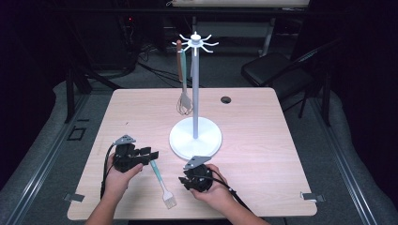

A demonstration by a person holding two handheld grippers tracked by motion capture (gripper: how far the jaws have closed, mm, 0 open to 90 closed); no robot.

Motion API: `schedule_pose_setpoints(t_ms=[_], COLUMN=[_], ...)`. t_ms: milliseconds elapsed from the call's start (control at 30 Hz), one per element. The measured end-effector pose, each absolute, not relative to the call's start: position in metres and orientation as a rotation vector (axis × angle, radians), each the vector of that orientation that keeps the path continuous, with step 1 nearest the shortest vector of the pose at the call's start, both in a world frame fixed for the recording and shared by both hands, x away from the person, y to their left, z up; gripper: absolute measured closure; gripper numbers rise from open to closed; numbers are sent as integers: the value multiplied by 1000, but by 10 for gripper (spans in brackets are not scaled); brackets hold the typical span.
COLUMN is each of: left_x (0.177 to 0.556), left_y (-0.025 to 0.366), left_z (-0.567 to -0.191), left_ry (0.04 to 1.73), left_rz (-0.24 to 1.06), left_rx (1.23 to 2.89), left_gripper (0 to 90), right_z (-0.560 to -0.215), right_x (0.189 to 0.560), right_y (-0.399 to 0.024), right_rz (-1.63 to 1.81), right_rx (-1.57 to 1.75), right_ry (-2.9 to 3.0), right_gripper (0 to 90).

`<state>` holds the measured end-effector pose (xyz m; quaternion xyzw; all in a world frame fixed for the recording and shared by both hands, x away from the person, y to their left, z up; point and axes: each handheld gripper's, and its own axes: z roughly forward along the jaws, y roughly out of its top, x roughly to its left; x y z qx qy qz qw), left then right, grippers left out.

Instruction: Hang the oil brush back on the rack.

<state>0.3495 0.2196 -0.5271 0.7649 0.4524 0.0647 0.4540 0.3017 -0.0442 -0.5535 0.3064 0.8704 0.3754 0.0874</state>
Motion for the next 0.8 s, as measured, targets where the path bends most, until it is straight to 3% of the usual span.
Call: schedule_pose_setpoints(t_ms=[400,467,567,800], left_x=[350,350,349,349], left_y=[218,217,217,218], left_z=[-529,-529,-529,-528], left_ry=[1112,1112,1114,1109], left_rz=[163,165,166,169], left_rx=[1902,1902,1901,1901], left_gripper=[511,512,512,512], right_z=[-578,-580,-579,-575], right_x=[290,289,287,293], right_y=[15,17,18,-2], right_rz=[1100,1087,1083,1017], right_rx=[826,794,810,841], right_ry=[2648,2641,2633,2626], right_gripper=[627,656,770,827])
